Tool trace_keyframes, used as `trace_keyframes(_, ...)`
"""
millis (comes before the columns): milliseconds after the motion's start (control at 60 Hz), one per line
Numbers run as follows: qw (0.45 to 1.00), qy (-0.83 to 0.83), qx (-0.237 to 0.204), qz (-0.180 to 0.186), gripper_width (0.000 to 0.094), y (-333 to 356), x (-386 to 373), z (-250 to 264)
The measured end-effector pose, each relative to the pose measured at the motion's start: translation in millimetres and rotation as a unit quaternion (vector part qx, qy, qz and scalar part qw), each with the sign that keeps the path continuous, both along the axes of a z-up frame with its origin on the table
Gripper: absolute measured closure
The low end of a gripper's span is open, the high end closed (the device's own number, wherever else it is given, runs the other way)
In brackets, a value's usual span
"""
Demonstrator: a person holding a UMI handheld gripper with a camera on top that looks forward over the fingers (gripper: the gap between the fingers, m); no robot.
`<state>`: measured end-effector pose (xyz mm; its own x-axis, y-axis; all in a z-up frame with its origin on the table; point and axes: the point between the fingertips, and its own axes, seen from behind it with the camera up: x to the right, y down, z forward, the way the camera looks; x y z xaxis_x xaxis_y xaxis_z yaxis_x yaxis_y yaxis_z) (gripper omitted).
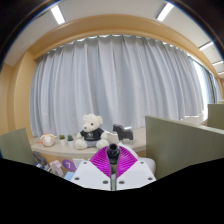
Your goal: Unplug charger
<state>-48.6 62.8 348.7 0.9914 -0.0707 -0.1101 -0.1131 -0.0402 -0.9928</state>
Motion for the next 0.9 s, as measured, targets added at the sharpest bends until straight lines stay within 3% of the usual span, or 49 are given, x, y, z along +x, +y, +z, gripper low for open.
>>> trace_keyframes(83, 0.996, -0.013, -0.081, -0.019, 0.0891, 12.9, 22.2, -84.1)
trace_keyframes(217, 0.976, 0.005, -0.218, -0.01, 0.089, -15.9, 43.0, -236.7)
trace_keyframes(233, 0.974, 0.006, -0.225, -0.011, 0.089, -26.5, 42.4, -263.5)
trace_keyframes(383, 0.957, -0.009, -0.29, -0.019, 0.089, -38.1, 53.5, -342.5)
trace_keyframes(483, 0.95, 0.001, -0.31, -0.03, 0.0887, -45.7, 59.8, -370.6)
trace_keyframes(567, 0.955, 0.004, -0.295, -0.042, 0.0868, -45.0, 63.7, -367.7)
trace_keyframes(700, 0.95, 0.002, -0.307, -0.054, 0.069, -46.7, 65.5, -372.4)
trace_keyframes(767, 0.948, 0.017, -0.313, -0.06, 0.0495, -47.7, 63.1, -366.1)
trace_keyframes(833, 0.954, 0.019, -0.29, -0.068, 0.0273, -45.8, 59.7, -332.5)
trace_keyframes(900, 0.965, 0.015, -0.249, -0.075, 0.0161, -43.2, 52.0, -280.2)
